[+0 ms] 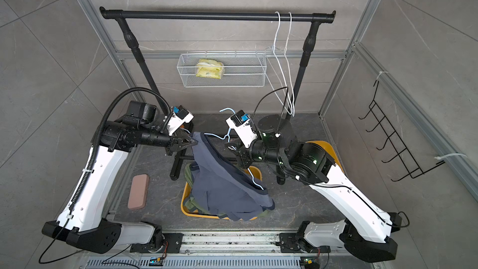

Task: Remove the clothespins securing tank tops to the hanger
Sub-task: Remove the tank top from the hanger.

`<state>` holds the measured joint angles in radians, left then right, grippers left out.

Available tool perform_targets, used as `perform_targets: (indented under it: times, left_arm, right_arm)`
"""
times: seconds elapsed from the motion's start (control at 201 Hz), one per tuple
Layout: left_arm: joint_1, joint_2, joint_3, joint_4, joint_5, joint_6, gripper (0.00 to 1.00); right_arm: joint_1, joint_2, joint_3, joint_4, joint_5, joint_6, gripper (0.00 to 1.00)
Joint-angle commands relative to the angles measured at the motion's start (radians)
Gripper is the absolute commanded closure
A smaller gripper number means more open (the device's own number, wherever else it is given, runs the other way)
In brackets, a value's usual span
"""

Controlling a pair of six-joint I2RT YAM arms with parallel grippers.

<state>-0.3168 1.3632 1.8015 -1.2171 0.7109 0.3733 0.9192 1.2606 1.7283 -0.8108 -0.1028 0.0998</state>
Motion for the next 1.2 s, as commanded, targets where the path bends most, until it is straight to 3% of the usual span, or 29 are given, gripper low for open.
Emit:
perform_targets:
  times: [0.0,0.279,0.567,0.921,1.199]
  left_arm:
    - [0.018,-0.019,0.011,0.017,0.016,-0.031,1.00]
    - [0.076,-0.018,0.036,0.062,-0.026,-0.106,1.00]
    - [0.127,0.005,0.014,0.131,-0.085,-0.205,1.00]
    - [0.156,0.027,-0.022,0.181,-0.131,-0.282,1.00]
    - [0.156,0.028,-0.068,0.198,-0.082,-0.284,1.00]
  right_arm:
    - [0.007,-0.031,-0.042,-0.041,0.058,-0.018,1.00]
    - [0.011,-0.133,-0.174,-0.129,0.066,0.008,1.00]
    - [0.014,-0.276,-0.239,-0.081,0.039,0.026,1.00]
    - [0.018,-0.274,-0.197,-0.033,-0.068,-0.004,1.00]
    - [0.018,-0.240,-0.156,0.090,-0.067,-0.017,1.00]
